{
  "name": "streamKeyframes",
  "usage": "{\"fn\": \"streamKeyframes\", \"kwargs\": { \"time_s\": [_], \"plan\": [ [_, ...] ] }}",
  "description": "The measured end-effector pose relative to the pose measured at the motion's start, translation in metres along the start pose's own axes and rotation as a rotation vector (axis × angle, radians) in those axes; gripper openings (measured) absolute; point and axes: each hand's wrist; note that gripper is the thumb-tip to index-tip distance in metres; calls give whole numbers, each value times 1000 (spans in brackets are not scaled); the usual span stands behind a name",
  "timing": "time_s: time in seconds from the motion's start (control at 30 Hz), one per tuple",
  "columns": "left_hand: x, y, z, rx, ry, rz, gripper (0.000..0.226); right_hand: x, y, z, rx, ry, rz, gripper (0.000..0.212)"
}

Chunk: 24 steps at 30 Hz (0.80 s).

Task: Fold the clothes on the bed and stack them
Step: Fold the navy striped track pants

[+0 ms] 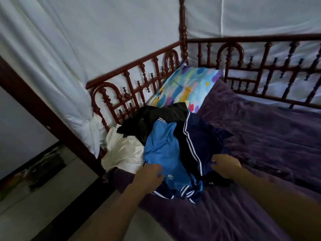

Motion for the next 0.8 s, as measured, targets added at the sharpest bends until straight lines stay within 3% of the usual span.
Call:
{"fn": "streamKeyframes", "kwargs": {
  "time_s": [0.23,0.43,0.63,0.8],
  "plan": [
    [108,29,-25,-22,200,-144,19,59,-24,-34,73,95,-178,25],
    [206,50,-50,-22,378,-243,22,112,-36,-73,143,215,-398,35],
    [294,86,-70,-17,500,-286,23,203,-22,-107,29,233,-440,82],
    [340,117,-70,34,554,-292,25,255,8,-114,286,113,-450,27]
  ]
}}
Point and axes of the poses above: each hand's wrist, its own x-axis towards the middle knuckle, its own z-axis out of the back of the hand, y = z × x, and after that the axes turned 12 degrees about y, right-handed
